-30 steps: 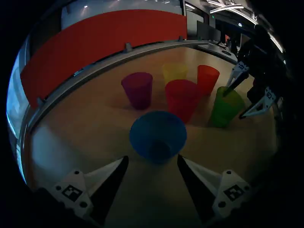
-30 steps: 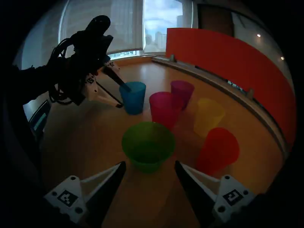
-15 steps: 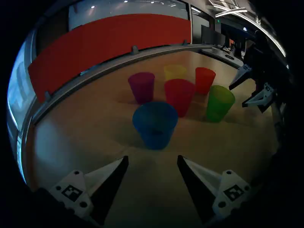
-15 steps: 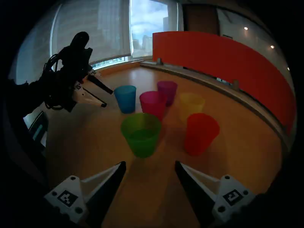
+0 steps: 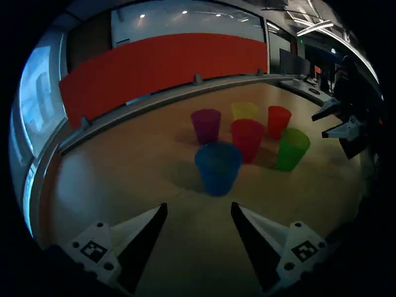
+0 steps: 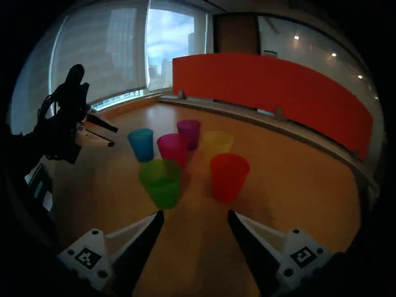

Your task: Pour water

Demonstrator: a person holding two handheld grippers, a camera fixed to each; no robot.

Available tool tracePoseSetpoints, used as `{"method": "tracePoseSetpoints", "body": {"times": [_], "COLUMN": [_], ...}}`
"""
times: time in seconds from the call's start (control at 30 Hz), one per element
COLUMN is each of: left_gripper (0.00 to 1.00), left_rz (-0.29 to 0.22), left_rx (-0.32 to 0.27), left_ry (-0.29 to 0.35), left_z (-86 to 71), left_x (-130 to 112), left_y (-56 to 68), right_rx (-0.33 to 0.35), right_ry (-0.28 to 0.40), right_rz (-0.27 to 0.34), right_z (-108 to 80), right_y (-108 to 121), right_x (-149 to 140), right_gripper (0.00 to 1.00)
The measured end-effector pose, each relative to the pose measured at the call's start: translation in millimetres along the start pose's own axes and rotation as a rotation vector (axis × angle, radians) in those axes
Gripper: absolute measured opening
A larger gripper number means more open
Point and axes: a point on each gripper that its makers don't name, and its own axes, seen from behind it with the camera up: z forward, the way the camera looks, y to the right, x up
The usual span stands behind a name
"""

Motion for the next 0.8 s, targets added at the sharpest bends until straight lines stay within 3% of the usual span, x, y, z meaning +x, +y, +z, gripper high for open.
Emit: {"method": "tracePoseSetpoints", "body": {"times": [0.3,0.6,0.8], "left_gripper": [0.96,0.96,0.96], "left_rz": [-0.091,-0.192,-0.232], "left_rx": [0.107,0.210,0.308], "left_ry": [0.147,0.274,0.357], "left_z": [-25.7,-43.0,-55.7], "left_x": [16,23,29], "left_y": [-17.2,-29.7,-47.1], "right_rx": [-0.165,-0.352,-0.465], "right_ry": [0.110,0.270,0.357], "right_rz": [0.029,0.094,0.127], "right_z": [-14.0,-33.7,-49.2], "right_y": [29,62,78], "right_x": [17,43,56], "right_gripper": [0.99,0.99,0.99]}}
